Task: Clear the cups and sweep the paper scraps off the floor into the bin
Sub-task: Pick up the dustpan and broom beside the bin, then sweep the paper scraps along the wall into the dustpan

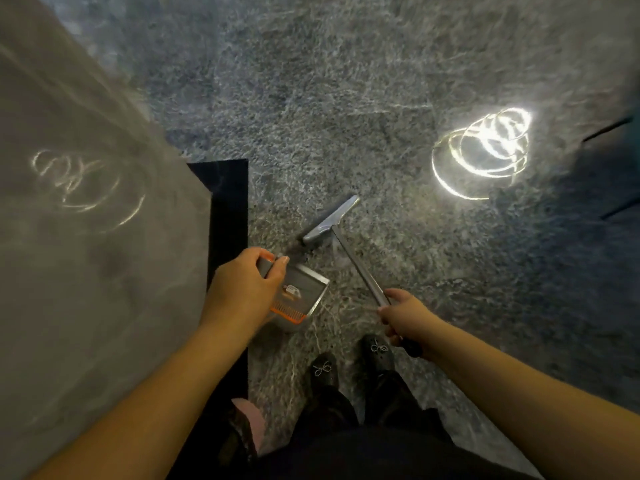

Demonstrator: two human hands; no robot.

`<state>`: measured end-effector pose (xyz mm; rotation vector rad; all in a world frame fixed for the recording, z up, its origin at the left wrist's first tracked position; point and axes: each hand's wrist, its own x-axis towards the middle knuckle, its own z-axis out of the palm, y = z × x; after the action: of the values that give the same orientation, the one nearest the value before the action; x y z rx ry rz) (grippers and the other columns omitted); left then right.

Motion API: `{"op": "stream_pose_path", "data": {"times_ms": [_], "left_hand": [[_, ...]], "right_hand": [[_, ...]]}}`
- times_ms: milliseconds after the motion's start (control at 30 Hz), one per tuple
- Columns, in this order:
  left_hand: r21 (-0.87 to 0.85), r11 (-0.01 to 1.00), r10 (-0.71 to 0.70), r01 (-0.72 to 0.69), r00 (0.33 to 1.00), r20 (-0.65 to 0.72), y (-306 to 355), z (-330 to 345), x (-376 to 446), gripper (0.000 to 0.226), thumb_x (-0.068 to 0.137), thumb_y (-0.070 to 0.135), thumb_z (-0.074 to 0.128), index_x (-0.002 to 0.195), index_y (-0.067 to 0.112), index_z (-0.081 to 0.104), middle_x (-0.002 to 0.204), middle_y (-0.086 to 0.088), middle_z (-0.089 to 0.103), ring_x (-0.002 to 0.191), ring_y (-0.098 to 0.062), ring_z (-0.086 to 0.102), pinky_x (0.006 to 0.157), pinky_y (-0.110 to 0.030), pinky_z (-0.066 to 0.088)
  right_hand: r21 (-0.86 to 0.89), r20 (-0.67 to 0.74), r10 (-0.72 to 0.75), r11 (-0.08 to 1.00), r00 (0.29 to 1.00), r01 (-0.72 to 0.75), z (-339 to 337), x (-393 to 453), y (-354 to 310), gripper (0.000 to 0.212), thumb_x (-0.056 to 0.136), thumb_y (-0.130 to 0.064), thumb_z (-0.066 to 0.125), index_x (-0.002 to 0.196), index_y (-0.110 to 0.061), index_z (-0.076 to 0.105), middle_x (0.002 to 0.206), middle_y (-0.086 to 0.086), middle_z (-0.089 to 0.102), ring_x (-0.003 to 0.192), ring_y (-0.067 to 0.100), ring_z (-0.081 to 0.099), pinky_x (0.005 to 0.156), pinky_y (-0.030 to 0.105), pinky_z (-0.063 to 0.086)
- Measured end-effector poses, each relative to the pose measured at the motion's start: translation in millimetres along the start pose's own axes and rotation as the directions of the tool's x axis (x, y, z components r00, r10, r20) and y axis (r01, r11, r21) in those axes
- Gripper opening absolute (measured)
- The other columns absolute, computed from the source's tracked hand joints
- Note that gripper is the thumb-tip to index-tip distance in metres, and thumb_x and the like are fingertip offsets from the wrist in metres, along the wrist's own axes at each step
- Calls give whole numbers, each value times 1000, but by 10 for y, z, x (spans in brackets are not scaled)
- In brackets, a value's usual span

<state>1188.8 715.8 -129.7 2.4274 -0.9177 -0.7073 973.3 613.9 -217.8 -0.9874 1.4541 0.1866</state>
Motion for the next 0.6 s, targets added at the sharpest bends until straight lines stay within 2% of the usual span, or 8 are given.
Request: {"op": "stream_pose_path", "data": {"times_ms": [167, 233, 367, 500, 600], "left_hand": [[42, 986, 158, -164, 982, 107, 424, 223, 74, 18, 93, 39, 60, 89, 21, 61, 72, 14, 54, 64, 0, 49, 56, -16, 39], [69, 971, 215, -228, 964, 156, 609, 333, 89, 18, 93, 40, 60, 91, 23, 61, 73, 13, 54, 66, -2, 50, 58, -23, 40], [132, 932, 296, -337, 920, 258, 1017, 570, 67, 21, 92, 42, 60, 101, 24, 64, 86, 6, 60, 85, -19, 58, 77, -35, 49], [137, 883, 383, -450, 857, 344, 1441, 850, -60, 19, 93, 35, 62, 108, 23, 62, 94, 3, 62, 87, -19, 57, 76, -33, 47], [135, 824, 469, -551, 796, 384, 1740, 1107, -190, 25, 92, 33, 63, 114, 20, 63, 104, -4, 68, 92, -23, 60, 78, -35, 49]], "right_hand": [[49, -139, -35, 998, 990, 43, -330, -183, 322, 51, 94, -11, 54, 141, -18, 36, 98, 11, 54, 58, 17, 49, 42, 25, 38], [79, -197, -38, 995, 980, 55, -469, -281, 433, 49, 94, -14, 54, 140, -19, 37, 105, 12, 56, 61, 17, 51, 42, 25, 40], [193, -299, -5, 979, 954, 65, -747, -382, 689, 47, 96, -20, 54, 140, -21, 37, 98, 9, 59, 61, 20, 54, 49, 29, 45], [281, -398, 28, 955, 917, 93, -1029, -491, 982, 42, 98, -25, 50, 138, -20, 40, 89, 6, 57, 62, 19, 53, 51, 30, 44], [342, -427, 66, 935, 902, 93, -1271, -604, 1212, 43, 99, -24, 47, 141, -21, 37, 96, 10, 58, 65, 22, 56, 51, 31, 46]]}}
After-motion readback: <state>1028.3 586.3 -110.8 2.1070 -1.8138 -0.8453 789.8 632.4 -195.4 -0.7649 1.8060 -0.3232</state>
